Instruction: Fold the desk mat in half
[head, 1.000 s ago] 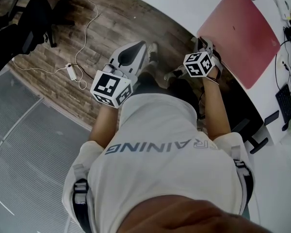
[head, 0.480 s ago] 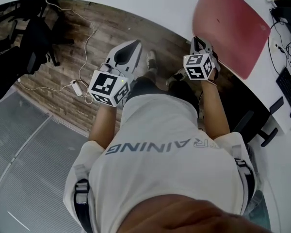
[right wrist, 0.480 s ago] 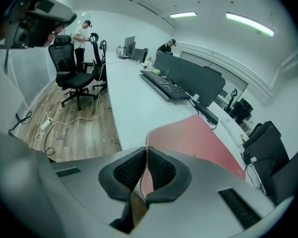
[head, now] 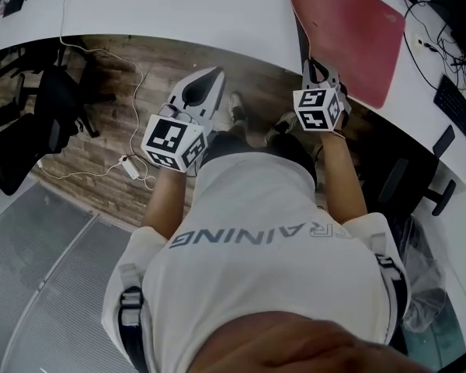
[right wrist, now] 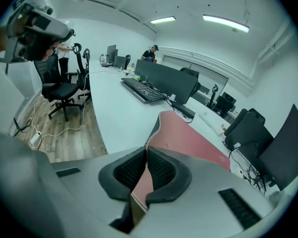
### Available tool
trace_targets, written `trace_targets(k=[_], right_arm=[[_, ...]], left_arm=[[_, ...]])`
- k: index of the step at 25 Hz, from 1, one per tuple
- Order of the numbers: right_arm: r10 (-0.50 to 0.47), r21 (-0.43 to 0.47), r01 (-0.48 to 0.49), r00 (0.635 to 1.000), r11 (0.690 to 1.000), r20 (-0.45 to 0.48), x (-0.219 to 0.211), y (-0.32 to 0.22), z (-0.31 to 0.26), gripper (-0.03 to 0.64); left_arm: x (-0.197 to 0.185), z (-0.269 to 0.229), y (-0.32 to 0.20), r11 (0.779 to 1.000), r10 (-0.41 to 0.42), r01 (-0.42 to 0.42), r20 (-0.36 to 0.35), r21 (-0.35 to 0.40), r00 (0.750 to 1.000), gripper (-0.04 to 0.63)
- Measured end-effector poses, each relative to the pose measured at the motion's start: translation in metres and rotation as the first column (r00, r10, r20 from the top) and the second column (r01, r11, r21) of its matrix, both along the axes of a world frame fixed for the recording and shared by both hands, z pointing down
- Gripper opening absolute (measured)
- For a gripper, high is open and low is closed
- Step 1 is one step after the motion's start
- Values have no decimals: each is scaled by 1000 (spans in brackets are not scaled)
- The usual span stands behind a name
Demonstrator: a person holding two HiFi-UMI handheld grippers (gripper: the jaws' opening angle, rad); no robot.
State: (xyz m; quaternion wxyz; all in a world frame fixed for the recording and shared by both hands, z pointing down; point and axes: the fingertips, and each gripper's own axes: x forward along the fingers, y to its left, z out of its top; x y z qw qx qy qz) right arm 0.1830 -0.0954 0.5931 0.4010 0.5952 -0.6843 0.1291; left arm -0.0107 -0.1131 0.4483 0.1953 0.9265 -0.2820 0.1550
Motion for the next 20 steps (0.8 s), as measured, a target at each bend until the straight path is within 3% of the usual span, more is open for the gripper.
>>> trace_targets(k=[12, 20], right_arm=[[152, 60, -152, 988, 987, 0, 71, 33, -21, 35], [230, 54, -230, 973, 972, 12, 110, 62, -20, 35]], left_arm=[[75, -8, 18, 989, 149, -149, -20, 8, 989, 28], [119, -10, 32, 973, 231, -231, -30, 6, 972, 28]])
